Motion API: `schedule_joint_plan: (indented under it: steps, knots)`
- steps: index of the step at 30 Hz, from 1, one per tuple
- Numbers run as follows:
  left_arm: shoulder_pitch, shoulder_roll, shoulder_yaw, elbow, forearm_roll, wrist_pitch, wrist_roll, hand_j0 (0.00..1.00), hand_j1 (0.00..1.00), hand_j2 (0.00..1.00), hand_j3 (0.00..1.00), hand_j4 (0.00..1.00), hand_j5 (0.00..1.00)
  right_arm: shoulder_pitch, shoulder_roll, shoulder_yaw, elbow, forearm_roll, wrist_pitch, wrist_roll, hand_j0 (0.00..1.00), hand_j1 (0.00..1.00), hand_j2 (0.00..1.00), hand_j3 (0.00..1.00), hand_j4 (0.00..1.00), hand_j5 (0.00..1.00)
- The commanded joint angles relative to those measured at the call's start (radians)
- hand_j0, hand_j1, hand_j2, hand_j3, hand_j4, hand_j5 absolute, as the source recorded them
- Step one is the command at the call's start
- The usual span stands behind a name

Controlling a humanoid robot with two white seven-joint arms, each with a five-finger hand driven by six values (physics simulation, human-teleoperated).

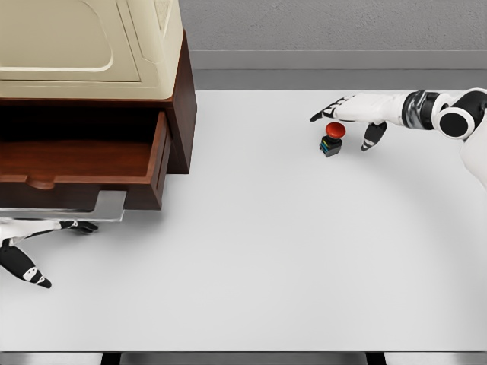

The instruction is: Open the cabinet drawer with left arm, and place a switch into the drawer with right arm

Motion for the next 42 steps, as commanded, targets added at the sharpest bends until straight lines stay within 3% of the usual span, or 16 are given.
schedule_joint_plan:
  steps: [1,7,10,19,24,25,28,30,32,33,38,42]
  knots:
    - [-0.198,0.021,0.038,-0.012,0.119,0.008,-0.019,0.98,0.98,0.98,0.98,0.98,0.98,0.0,-0.001,0.0,0.0,-0.005,0.003,0.0,1.0,1.0,1.0,1.0,1.0,1.0]
    - [-0.198,0.022,0.026,-0.014,0.119,-0.048,-0.065,0.99,0.99,0.99,0.99,0.99,0.99,0.0,-0.001,0.003,0.0,-0.005,0.003,0.0,1.0,1.0,1.0,1.0,1.0,1.0]
    - [-0.198,0.032,0.018,-0.054,0.12,-0.06,-0.087,1.0,1.0,1.0,1.0,1.0,1.0,0.002,-0.001,0.006,0.0,-0.005,0.003,0.0,1.0,1.0,1.0,1.0,1.0,1.0]
    - [-0.198,0.185,-0.131,-0.054,0.131,-0.454,-0.087,1.0,1.0,1.0,1.0,1.0,1.0,0.005,-0.002,0.009,0.0,-0.005,0.003,0.0,1.0,1.0,1.0,1.0,1.0,1.0]
    - [-0.196,0.245,-0.193,-0.054,0.131,-0.455,-0.084,1.0,1.0,1.0,1.0,1.0,1.0,0.003,-0.001,0.025,0.008,-0.005,0.003,0.0,1.0,1.0,1.0,1.0,1.0,1.0]
    - [-0.196,0.246,-0.209,-0.054,0.129,-0.455,-0.084,1.0,1.0,1.0,1.0,1.0,1.0,0.003,-0.001,0.025,0.008,-0.005,0.003,0.0,0.99,0.99,0.99,0.99,0.99,0.99]
    - [-0.196,0.252,-0.259,-0.054,0.102,-0.455,-0.085,1.0,1.0,1.0,1.0,1.0,1.0,0.003,0.001,0.025,0.009,-0.008,0.003,0.0,0.84,0.84,0.84,0.84,0.84,0.84]
    - [-0.179,0.248,-0.281,-0.054,0.048,-0.455,-0.082,1.0,1.0,1.0,1.0,1.0,1.0,0.003,-0.001,0.023,0.011,-0.014,0.003,0.0,0.77,0.77,0.77,0.77,0.77,0.77]
    - [-0.179,0.249,-0.286,-0.054,-0.013,-0.455,-0.079,1.0,1.0,1.0,1.0,1.0,1.0,0.003,-0.001,0.022,0.011,-0.014,0.003,0.0,0.76,0.76,0.76,0.76,0.76,0.76]
    - [-0.181,0.248,-0.284,-0.054,-0.047,-0.455,-0.079,1.0,1.0,1.0,1.0,1.0,1.0,0.003,-0.001,0.022,0.011,-0.017,0.003,0.0,0.69,0.69,0.69,0.69,0.69,0.69]
    - [-0.181,0.228,-0.276,-0.054,-0.056,-0.455,-0.079,1.0,1.0,1.0,1.0,1.0,1.0,0.003,0.001,0.017,0.012,-0.019,0.003,0.0,0.69,0.69,0.69,0.69,0.69,0.69]
    - [-0.184,0.157,-0.244,-0.054,-0.091,-0.455,-0.085,1.0,1.0,1.0,1.0,1.0,1.0,0.003,0.002,0.017,0.026,-0.019,0.003,0.0,0.66,0.66,0.66,0.66,0.66,0.66]
